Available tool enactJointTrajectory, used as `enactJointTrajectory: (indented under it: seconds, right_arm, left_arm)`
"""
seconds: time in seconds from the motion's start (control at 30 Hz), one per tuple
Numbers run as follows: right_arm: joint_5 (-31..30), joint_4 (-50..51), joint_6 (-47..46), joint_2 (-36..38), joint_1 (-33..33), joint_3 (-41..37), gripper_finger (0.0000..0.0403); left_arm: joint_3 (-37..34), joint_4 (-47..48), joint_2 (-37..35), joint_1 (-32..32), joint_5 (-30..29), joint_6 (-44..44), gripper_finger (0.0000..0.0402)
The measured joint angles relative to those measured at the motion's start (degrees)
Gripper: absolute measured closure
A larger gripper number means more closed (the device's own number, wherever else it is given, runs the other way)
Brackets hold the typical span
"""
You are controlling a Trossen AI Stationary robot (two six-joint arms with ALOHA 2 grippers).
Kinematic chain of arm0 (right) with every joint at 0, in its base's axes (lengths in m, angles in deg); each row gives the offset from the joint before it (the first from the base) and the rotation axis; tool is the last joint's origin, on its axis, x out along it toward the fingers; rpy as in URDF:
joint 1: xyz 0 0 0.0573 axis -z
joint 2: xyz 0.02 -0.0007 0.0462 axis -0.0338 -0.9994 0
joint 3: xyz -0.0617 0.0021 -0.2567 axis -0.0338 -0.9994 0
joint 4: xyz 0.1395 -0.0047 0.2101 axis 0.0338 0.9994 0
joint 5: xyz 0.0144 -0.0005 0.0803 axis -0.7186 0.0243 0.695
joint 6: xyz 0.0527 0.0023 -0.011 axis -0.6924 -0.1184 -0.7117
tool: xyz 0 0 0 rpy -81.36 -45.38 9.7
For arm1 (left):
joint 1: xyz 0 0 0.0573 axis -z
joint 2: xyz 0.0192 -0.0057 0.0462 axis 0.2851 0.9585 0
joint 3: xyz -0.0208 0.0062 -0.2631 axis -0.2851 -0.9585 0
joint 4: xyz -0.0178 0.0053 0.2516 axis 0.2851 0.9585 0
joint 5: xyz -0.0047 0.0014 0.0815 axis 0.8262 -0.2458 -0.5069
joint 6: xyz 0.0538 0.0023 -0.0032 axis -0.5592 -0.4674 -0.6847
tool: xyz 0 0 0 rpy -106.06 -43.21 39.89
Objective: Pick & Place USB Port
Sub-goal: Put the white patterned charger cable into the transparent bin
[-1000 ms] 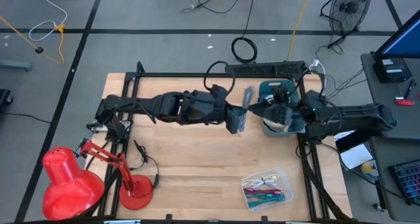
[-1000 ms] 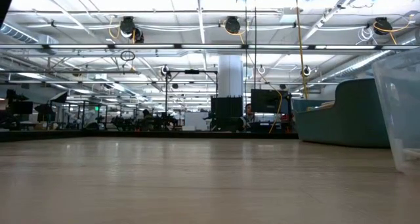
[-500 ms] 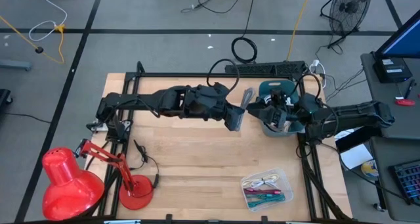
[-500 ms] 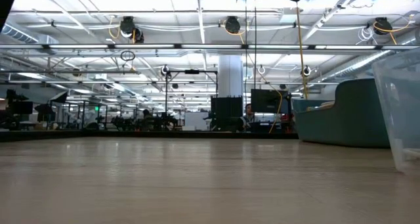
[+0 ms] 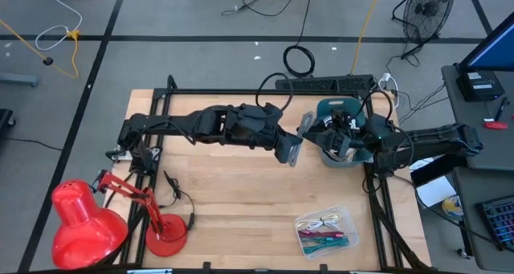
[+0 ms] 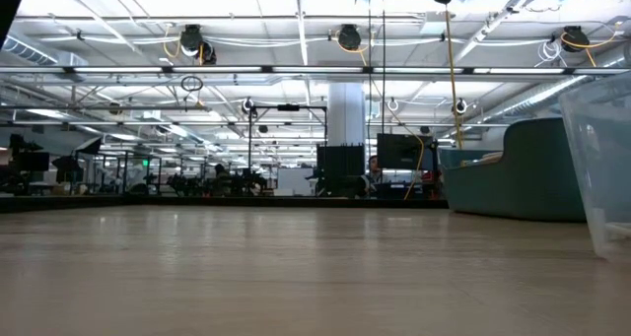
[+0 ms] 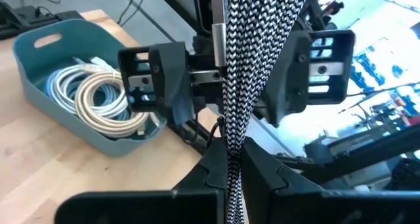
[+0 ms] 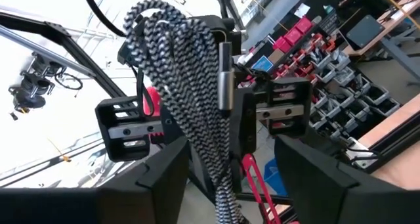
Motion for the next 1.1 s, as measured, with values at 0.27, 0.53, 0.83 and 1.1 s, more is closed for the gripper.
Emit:
enactJointTrajectory:
  seconds: [0.27, 0.53, 0.83, 1.1]
  right_arm:
    - [0.0, 0.0, -0.7, -0.2, 0.0, 0.0, 0.0238]
    - [0.6, 0.1, -0.8, -0.2, 0.0, 0.1, 0.0329]
    - [0.9, 0.4, -0.6, -0.1, 0.0, 0.1, 0.0393]
    - [5.0, 0.4, -0.9, 0.1, 0.0, 0.1, 0.0398]
  left_arm:
    - [0.0, 0.0, 0.0, 0.3, 0.1, 0.4, 0.0386]
    - [-0.1, 0.2, 0.0, 0.6, 0.5, 0.5, 0.0386]
    - [-0.1, 0.2, 0.0, 1.3, 1.4, 0.4, 0.0324]
    - [-0.1, -0.3, -1.1, 1.6, 11.8, 0.5, 0.0259]
